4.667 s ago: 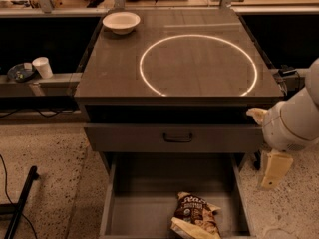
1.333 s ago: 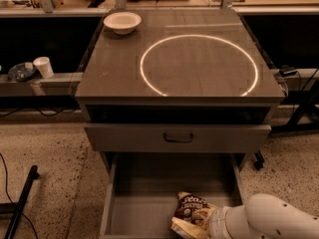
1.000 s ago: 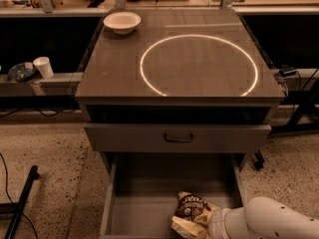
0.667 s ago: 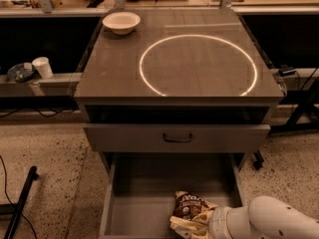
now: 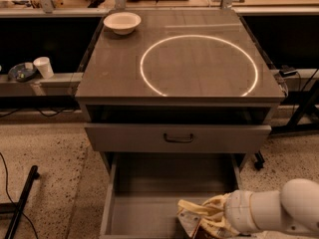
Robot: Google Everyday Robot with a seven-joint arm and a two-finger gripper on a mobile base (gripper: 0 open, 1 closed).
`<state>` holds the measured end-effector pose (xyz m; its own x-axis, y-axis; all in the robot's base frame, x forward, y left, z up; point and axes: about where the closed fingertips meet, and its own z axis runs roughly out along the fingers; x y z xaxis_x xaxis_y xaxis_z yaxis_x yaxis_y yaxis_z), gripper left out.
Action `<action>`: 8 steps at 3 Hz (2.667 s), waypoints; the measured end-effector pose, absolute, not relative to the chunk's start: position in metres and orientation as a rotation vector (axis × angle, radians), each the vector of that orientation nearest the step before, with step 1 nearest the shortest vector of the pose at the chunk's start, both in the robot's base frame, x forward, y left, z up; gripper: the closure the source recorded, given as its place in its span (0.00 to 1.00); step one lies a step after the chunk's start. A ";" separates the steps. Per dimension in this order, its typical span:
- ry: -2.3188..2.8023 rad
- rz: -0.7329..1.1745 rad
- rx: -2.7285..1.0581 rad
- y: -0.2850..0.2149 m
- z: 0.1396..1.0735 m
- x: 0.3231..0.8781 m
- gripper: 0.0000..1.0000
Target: Pick brown chip bag from middle drawer and place on counter
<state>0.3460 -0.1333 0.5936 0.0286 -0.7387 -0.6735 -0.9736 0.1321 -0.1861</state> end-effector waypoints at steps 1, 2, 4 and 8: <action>1.651 0.327 -1.724 -0.163 0.678 0.363 1.00; 1.576 0.212 -1.828 -0.189 0.763 0.386 1.00; 1.529 0.079 -2.000 -0.205 0.894 0.443 1.00; 1.507 -0.037 -2.012 -0.180 1.028 0.528 1.00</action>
Offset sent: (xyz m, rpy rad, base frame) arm 0.0823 -0.0894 0.2929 -0.2347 -0.3273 0.1841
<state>0.5277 -0.1795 1.0277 0.3495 -0.8767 -0.3305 -0.8593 -0.1593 -0.4860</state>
